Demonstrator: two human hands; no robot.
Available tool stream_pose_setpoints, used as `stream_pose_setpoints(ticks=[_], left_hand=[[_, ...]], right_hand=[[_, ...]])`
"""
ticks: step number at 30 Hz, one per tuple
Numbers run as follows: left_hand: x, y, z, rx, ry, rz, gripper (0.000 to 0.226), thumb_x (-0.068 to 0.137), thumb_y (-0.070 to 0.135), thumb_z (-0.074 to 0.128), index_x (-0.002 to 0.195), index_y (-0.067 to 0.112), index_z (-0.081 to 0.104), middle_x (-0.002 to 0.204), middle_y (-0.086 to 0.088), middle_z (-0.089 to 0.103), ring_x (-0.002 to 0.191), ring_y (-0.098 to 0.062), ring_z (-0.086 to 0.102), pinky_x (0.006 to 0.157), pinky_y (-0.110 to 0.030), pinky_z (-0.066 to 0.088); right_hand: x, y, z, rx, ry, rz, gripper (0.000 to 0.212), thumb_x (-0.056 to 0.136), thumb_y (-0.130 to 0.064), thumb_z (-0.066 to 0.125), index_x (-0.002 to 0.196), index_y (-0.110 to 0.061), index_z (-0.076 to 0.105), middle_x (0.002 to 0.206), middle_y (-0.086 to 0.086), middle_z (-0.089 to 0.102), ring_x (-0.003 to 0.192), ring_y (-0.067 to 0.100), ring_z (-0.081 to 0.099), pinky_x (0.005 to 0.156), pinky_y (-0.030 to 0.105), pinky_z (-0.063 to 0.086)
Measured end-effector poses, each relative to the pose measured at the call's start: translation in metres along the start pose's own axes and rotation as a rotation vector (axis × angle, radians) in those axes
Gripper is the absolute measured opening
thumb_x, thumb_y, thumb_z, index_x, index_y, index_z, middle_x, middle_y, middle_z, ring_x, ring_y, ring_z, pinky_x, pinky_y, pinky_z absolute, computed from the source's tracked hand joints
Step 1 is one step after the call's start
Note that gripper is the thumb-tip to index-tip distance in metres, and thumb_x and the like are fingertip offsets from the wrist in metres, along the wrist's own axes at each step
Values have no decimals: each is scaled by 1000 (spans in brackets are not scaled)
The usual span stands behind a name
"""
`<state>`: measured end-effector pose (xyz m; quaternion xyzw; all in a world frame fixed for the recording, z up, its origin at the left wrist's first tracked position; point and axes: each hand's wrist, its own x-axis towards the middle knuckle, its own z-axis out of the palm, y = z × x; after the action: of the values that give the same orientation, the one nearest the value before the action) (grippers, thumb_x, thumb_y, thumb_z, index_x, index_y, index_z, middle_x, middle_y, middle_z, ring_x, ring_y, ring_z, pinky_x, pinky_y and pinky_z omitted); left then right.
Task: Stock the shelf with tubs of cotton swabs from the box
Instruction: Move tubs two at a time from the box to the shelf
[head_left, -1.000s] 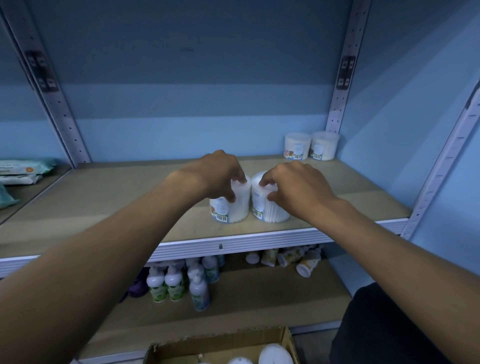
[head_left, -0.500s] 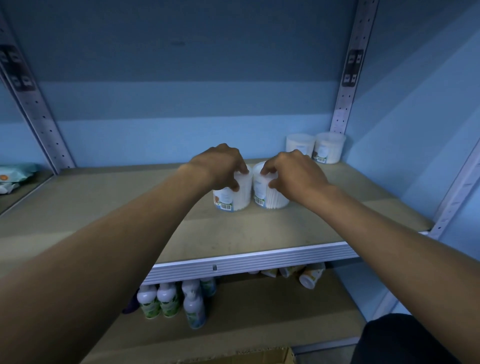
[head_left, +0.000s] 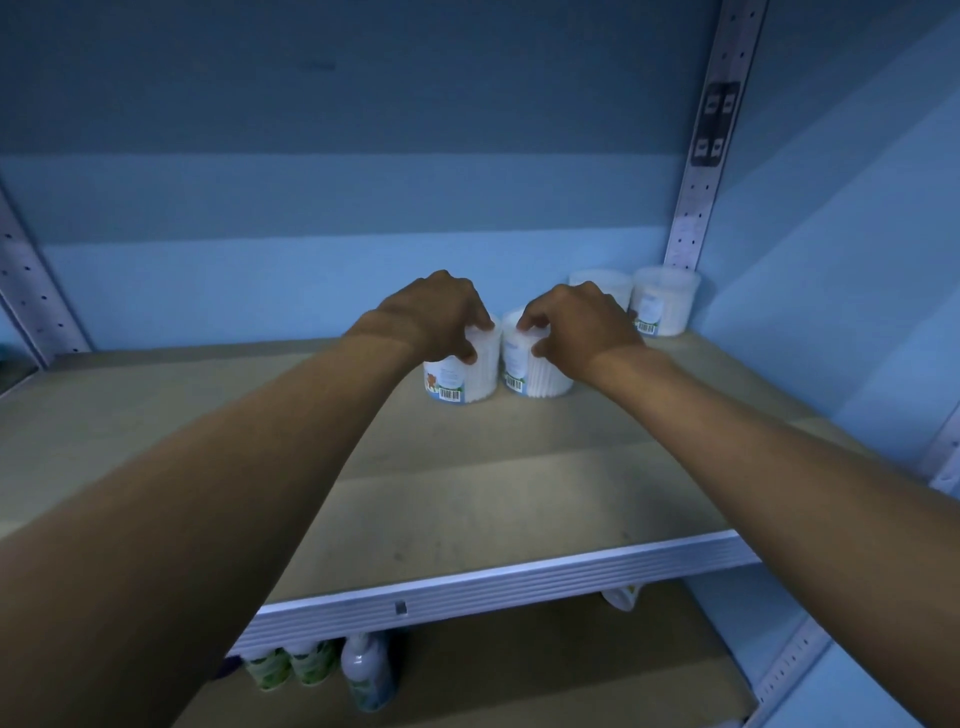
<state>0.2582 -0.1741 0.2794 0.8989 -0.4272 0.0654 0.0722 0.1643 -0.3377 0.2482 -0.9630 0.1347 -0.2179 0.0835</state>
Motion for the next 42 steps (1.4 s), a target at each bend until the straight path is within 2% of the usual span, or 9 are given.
stream_pose_setpoints(ticks=[7,12,16,20,29,34,37,42], left_hand=[[39,-8,11,4,21,4,52,79,26,80,129,26,64,129,-2,61,116,-25,57,94,-34,47],[65,-13,15,-2,22,2,52,77,26,82,126,28,66,127,-2,62,115,-26,57,93,-37,49],[85,-19,22,3,49,9,52,77,28,82,126,29,66,125,-2,62,115,-26,55,90,-34,46],[101,-24,26,28,45,16,51,78,32,80,126,33,65,127,-2,56,118,-26,51,96,-36,45],[125,-25,26,25,48,19,49,78,30,81,124,29,66,127,2,60,115,-23,56,91,-33,46],[130,-24,27,18,50,26,50,77,28,82,124,27,66,129,2,63,113,-22,58,88,-30,46],[129,-23,25,13,42,19,50,77,28,82,125,27,66,130,2,62,114,-22,58,91,-31,46],[127,-22,26,4,40,10,50,78,27,81,126,27,66,130,2,62,115,-22,58,88,-29,44]], right_hand=[[25,15,10,3,53,-50,33,85,-2,66,107,-25,76,117,0,69,110,26,60,80,30,46],[44,24,17,3,81,-37,33,84,0,69,106,-24,77,116,0,69,113,26,58,84,30,46],[62,32,23,-10,78,-20,33,82,-4,73,105,-27,77,114,0,70,111,24,60,86,30,48],[76,39,27,9,67,1,32,78,-9,79,104,-29,77,113,1,69,109,24,62,87,29,47],[100,53,33,-58,70,-35,31,82,-14,78,110,-26,75,120,0,67,116,23,58,82,22,36],[113,57,37,-43,37,17,30,82,-17,79,108,-31,73,124,4,62,113,23,58,83,23,37],[118,57,36,-19,17,37,29,81,-19,82,107,-31,73,125,4,61,113,24,58,83,24,39],[116,58,38,-24,14,32,29,83,-15,78,107,-31,72,125,4,62,113,23,58,83,23,38]])
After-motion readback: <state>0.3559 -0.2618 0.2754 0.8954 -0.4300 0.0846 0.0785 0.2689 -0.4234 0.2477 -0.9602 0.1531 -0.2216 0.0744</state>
